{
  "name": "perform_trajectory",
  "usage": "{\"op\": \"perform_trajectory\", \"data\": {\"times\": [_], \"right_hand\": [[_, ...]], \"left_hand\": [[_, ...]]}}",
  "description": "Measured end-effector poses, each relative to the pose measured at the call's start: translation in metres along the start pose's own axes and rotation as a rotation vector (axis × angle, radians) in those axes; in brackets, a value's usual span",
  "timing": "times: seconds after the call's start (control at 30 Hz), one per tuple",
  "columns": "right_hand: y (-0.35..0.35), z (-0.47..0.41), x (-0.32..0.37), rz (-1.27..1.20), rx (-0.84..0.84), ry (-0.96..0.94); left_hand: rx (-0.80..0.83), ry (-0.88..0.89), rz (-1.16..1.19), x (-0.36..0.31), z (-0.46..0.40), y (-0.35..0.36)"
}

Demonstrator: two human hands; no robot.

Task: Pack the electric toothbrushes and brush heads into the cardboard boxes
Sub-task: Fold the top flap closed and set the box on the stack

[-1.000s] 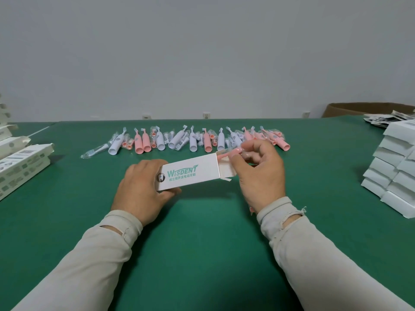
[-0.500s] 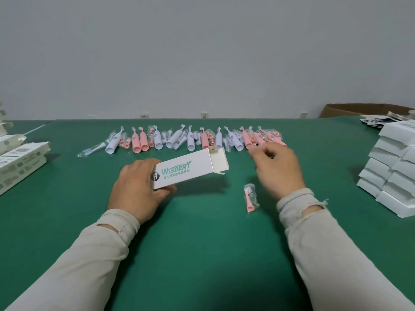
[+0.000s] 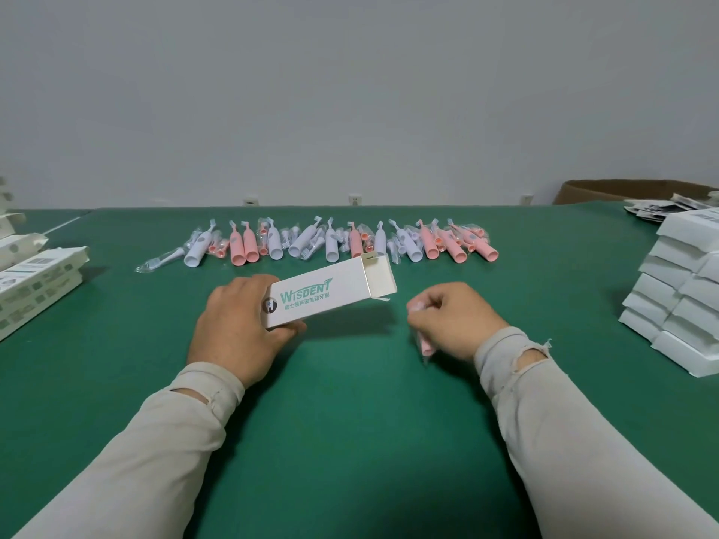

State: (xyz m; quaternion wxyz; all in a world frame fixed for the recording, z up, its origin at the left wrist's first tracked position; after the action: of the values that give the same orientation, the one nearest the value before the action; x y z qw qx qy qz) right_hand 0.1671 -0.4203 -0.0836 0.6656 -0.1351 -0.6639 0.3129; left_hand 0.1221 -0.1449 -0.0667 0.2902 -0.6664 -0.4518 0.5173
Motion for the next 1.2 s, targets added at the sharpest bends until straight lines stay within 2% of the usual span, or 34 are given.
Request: {"op": "perform_trajectory", "data": {"times": [0.1,0.17,0.2,0.3,0.43,0.63,0.77,0.93,1.03,1.1,1.13,1.2], "right_hand": [[-0.039,0.013,0.013,-0.418,-0.329,-0.206],[-0.046,0.023,0.025,-0.666,-0.391,-0.373],[-0.046,0.028,0.031,-0.692,-0.404,-0.428],[-0.043,0.036,0.043,-0.651,-0.443,-0.507],[-0.044,0.039,0.042,-0.687,-0.497,-0.495],[-0.042,0.053,0.057,-0.499,-0.581,-0.614],[-0.036,0.046,0.050,-0.386,-0.588,-0.529],[-0.044,0.047,0.038,-0.418,-0.698,-0.472],[-0.032,0.043,0.032,-0.524,-0.665,-0.400],[-0.021,0.039,0.033,-0.495,-0.601,-0.374],[-0.013,0.034,0.039,-0.398,-0.527,-0.364],[0.022,0.023,0.057,-0.158,-0.205,-0.353]], "left_hand": [[-0.012,-0.005,0.009,0.000,0.001,-0.002],[-0.010,-0.004,0.010,-0.001,0.001,-0.001],[-0.009,-0.007,0.012,-0.002,0.001,-0.001],[-0.010,-0.017,0.017,-0.001,0.002,-0.002],[-0.009,-0.013,0.011,-0.003,0.002,-0.002],[-0.033,-0.008,0.009,-0.003,0.003,-0.005],[-0.010,0.009,0.015,-0.006,0.002,-0.002],[-0.006,0.033,0.030,-0.010,0.004,0.000],[-0.012,0.043,0.038,-0.011,0.005,0.000],[-0.018,0.051,0.043,-0.014,0.006,0.000],[-0.026,0.059,0.047,-0.015,0.006,-0.001],[-0.043,0.076,0.049,-0.017,0.007,-0.002]]}}
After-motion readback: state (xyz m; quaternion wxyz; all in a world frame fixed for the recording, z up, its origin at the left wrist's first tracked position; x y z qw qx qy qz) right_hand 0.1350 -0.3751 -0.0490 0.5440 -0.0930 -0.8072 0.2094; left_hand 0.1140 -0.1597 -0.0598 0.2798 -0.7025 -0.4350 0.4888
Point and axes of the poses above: each hand's wrist, its own z-axis away from the middle knuckle, its own y-axis out of the palm, x = y × z, the point moved 10 cm from there along -z, towards the middle knuckle, and after that the axes turned 11 degrees about x, right-handed, at the moved point
